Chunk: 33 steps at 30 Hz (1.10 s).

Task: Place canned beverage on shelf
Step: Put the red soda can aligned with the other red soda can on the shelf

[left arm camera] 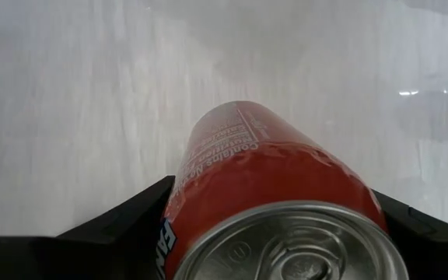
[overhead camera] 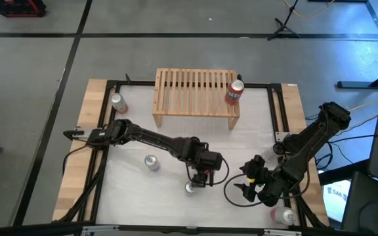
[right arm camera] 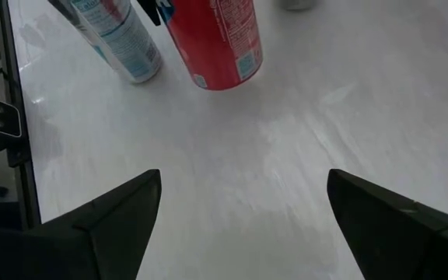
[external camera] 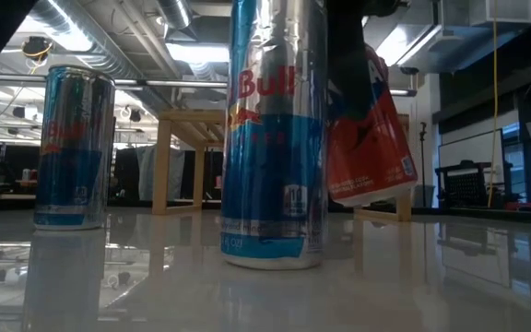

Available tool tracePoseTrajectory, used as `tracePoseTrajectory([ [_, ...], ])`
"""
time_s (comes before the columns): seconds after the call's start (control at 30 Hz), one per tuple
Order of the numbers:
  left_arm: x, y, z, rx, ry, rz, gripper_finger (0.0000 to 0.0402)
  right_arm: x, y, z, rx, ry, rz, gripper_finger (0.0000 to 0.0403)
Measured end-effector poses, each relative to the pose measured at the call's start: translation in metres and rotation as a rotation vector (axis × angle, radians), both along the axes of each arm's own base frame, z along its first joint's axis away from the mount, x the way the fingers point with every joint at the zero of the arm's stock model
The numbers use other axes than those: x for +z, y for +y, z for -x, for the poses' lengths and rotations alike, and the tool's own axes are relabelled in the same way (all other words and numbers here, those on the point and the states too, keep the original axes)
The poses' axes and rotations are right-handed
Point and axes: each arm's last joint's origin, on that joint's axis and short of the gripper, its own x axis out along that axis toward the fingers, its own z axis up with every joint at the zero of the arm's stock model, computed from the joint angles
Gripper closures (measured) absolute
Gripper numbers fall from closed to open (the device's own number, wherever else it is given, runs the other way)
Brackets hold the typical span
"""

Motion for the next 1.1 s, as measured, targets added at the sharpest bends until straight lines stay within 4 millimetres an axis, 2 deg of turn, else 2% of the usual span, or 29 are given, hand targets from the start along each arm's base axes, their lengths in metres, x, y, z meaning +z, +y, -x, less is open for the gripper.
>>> tracePoseTrajectory([
  [0.1, 0.004, -0.002, 0.001, -0.005, 0.001, -0.006, 0.0103, 0.0, 0.0, 0.0, -0.004, -0.008, 0.004, 0.0047],
  [0.23, 0.02, -0.003, 0.002, -0.006, -0.002, 0.015, 0.0103, 0.0, 0.0, 0.0, -0.006, -0.012, 0.008, 0.0047],
  [0.37, 0.033, -0.001, 0.009, 0.014, 0.053, 0.005, 0.0103, 0.0, 0.0, 0.0, -0.006, -0.012, 0.008, 0.0047],
  [0.47, 0.035, 0.002, 0.014, 0.021, 0.104, -0.007, 0.0103, 0.0, 0.0, 0.0, -0.003, -0.011, 0.011, 0.0047],
  [0.67, 0.021, 0.002, 0.014, 0.02, 0.124, -0.027, 0.0103, 0.0, 0.0, 0.0, 0.008, -0.016, 0.03, 0.0047],
  [0.87, -0.002, 0.003, 0.018, 0.028, 0.19, -0.054, 0.0103, 0.0, -0.001, 0.0, 0.008, -0.016, 0.031, 0.0047],
  [1.1, -0.005, 0.007, 0.015, 0.032, 0.172, -0.048, 0.0103, 0.0, -0.001, 0.0, 0.008, -0.017, 0.031, 0.0047],
])
